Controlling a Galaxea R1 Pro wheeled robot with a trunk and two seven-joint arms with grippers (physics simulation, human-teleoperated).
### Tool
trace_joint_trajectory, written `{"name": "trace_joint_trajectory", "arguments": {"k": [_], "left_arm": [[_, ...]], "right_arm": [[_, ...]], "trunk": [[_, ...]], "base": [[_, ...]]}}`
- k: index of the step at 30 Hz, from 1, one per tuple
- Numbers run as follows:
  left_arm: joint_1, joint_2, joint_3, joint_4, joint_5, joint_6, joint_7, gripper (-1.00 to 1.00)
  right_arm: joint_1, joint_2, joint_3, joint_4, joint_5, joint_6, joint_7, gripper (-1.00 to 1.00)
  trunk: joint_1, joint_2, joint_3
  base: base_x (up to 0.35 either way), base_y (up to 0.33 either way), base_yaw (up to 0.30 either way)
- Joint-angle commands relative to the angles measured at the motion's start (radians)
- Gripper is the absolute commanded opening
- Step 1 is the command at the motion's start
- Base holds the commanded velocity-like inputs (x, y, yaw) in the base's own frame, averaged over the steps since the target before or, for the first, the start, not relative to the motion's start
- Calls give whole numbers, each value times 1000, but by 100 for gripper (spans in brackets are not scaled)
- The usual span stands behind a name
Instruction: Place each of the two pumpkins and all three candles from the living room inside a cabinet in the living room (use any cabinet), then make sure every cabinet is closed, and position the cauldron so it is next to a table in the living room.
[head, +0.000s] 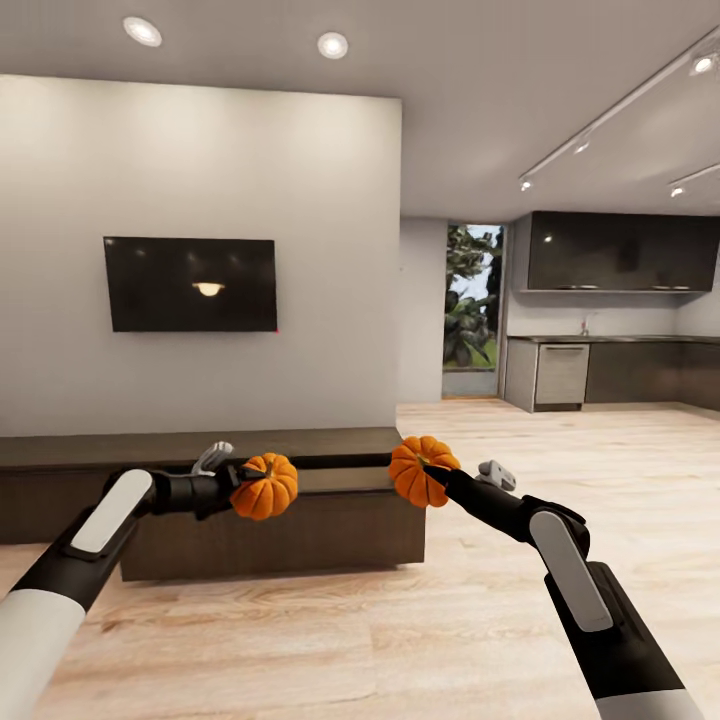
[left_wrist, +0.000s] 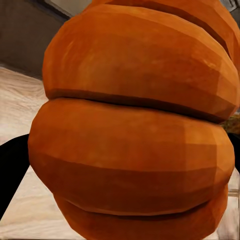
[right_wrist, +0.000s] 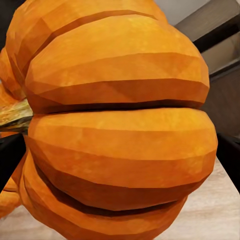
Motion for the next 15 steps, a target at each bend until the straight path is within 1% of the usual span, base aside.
{"name": "trace_joint_trajectory", "arguments": {"k": [1,4,6,10,15], "left_arm": [[-1,0,5,0,26,-1,25,-100],[0,0,11,2,38,-1,41,-100],[0,0,13,2,42,0,45,-100],[0,1,15,3,44,3,42,-100],[0,0,14,4,45,2,42,-100]], "right_arm": [[-1,-1,2,-1,-11,1,-11,-100],[-1,-1,2,0,-11,1,-11,-100],[-1,-1,2,0,-11,1,-11,-100],[-1,-1,2,0,-11,1,-11,-100],[-1,-1,3,0,-11,1,-11,-100]], "trunk": [[0,-1,-1],[0,-1,-1],[0,-1,-1],[0,-1,-1],[0,-1,-1]], "base": [[0,0,0],[53,0,0],[193,-3,0],[279,-60,0],[309,-124,0]]}}
